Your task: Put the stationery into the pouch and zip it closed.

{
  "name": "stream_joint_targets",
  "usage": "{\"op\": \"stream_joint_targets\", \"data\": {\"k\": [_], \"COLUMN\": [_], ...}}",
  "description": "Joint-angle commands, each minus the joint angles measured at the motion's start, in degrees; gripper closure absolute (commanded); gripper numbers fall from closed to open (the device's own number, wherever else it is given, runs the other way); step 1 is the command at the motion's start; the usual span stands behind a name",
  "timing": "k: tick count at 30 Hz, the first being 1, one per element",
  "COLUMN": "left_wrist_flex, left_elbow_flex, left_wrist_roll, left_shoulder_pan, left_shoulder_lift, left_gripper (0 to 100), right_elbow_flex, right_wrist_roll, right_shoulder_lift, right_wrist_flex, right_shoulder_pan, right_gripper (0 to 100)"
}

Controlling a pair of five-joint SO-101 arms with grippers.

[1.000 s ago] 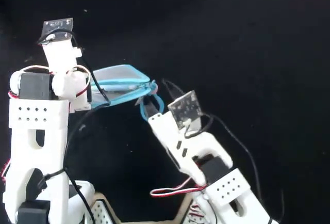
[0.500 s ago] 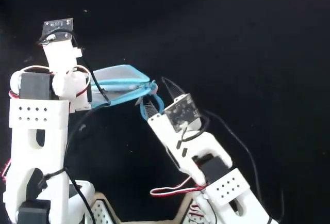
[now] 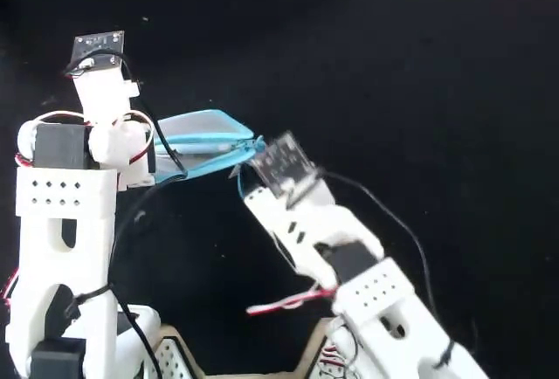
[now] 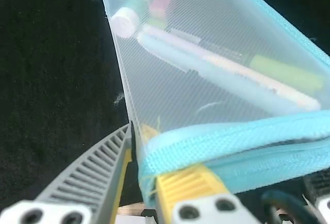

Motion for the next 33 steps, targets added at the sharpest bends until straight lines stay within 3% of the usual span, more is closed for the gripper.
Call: {"op": "stream_joint_targets", "data": {"k": [1,15,19,20,31,33], "left_wrist_flex": [-0.2,-0.2,-0.2,-0.2,-0.2,-0.2], "left_elbow_flex": [0.9,0.9,0.9,0.9,0.9,0.9], "left_wrist_roll": [0.3,0.3,0.3,0.3,0.3,0.3], "left_shoulder_pan": [-0.3,-0.3,-0.3,-0.3,-0.3,-0.3], "left_shoulder_lift": [0.4,0.4,0.4,0.4,0.4,0.4], "left_gripper": [97,97,97,97,97,97], "right_elbow_flex": [-9.5,-8.2,-5.8,-5.1,-2.1,-2.1], "right_wrist_roll": [0.4,0.6,0.7,0.7,7.4,7.3], "right_shoulder_lift": [9.7,0.7,-2.9,-3.5,-5.8,-5.7], "right_wrist_flex": [1.6,2.1,1.8,1.8,2.1,3.0], "right_shoulder_pan": [-0.3,-0.4,-0.4,-0.4,-0.3,-0.5], "right_gripper": [80.8,81.2,98.5,98.8,97.2,89.7]}}
